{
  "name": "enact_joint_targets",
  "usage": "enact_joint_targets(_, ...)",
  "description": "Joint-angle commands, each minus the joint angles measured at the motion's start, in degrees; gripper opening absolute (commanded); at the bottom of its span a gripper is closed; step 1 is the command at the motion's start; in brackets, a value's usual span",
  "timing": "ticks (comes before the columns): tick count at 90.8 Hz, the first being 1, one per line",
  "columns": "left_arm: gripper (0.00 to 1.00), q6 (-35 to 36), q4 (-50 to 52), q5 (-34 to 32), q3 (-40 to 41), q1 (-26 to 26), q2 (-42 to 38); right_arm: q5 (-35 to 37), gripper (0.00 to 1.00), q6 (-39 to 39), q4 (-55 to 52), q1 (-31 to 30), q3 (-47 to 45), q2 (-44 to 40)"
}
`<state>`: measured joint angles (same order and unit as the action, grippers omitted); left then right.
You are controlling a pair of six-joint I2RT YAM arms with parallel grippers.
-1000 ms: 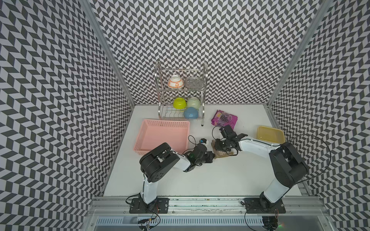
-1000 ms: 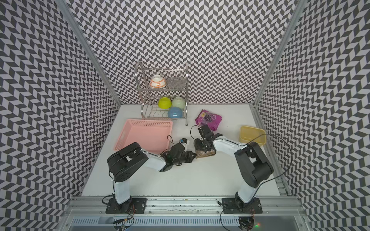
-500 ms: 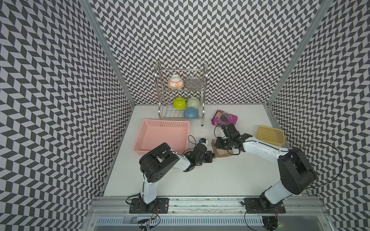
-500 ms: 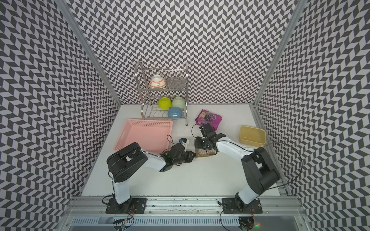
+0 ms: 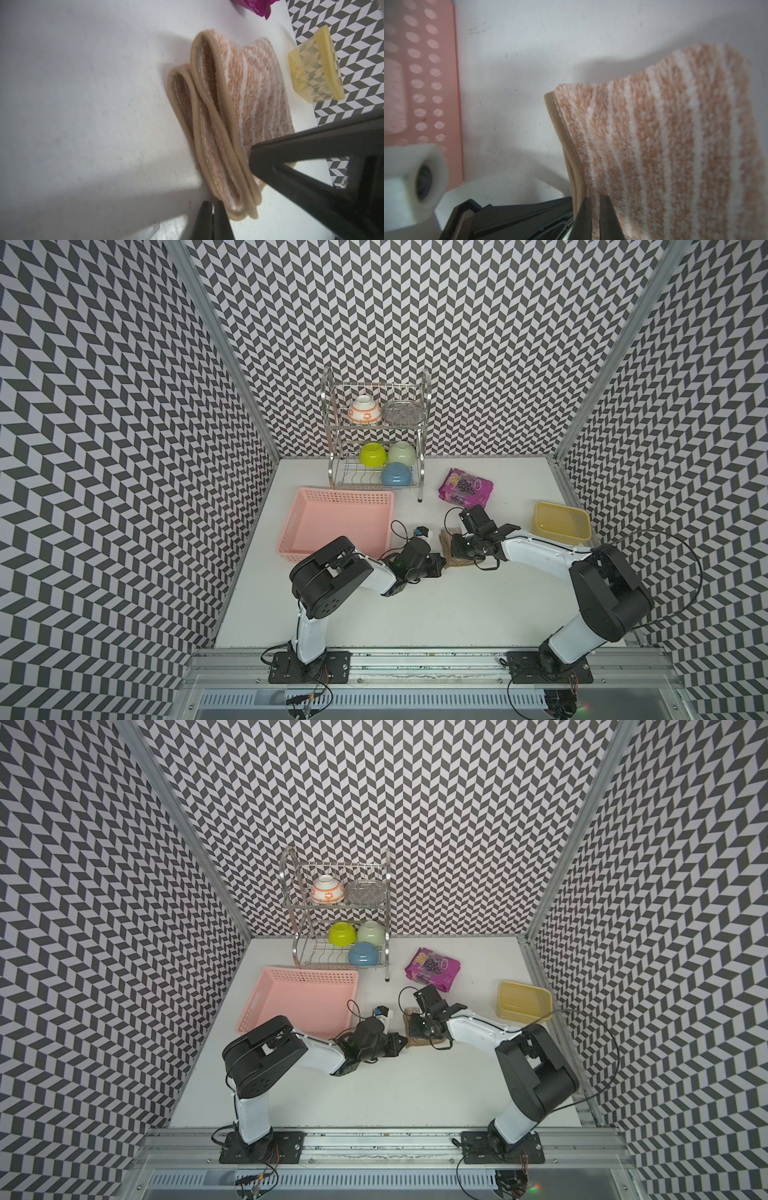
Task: Fold the square dishcloth
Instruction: Smooth out the cleaning item at the center of the board.
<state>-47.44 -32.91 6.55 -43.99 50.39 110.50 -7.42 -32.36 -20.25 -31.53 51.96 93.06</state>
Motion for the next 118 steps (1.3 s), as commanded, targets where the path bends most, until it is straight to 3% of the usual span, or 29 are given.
enact_joint_targets(1,0.07,0.7,0.64,0.1,-1.31,0.38,1.27,-1.8,0.11,0.64,3.09,-0.77,-1.2,0.88)
enact_joint_targets(48,0.1,0.6,0.52,-0.32,-1.03,0.36,0.81,-3.64,0.07,0.15,5.16,-0.99,-2.74,3.09)
enact_joint_targets(80,0.24,2.97,4.49,-4.54,-2.11,0.4,-3.77,3.65,0.14,2.78,-1.29,-0.5,3.1,-7.6)
enact_joint_targets(99,0.24,3.79,8.37,-7.59,-3.17,0.45,-6.41,9.49,0.14,3.24,-3.3,3.54,0.59,-11.63)
enact_joint_targets(118,0.23,7.98,13.27,-12.05,-6.8,1.74,-8.47,7.73,0.19,5.29,-0.98,10.62,-5.11,-12.6)
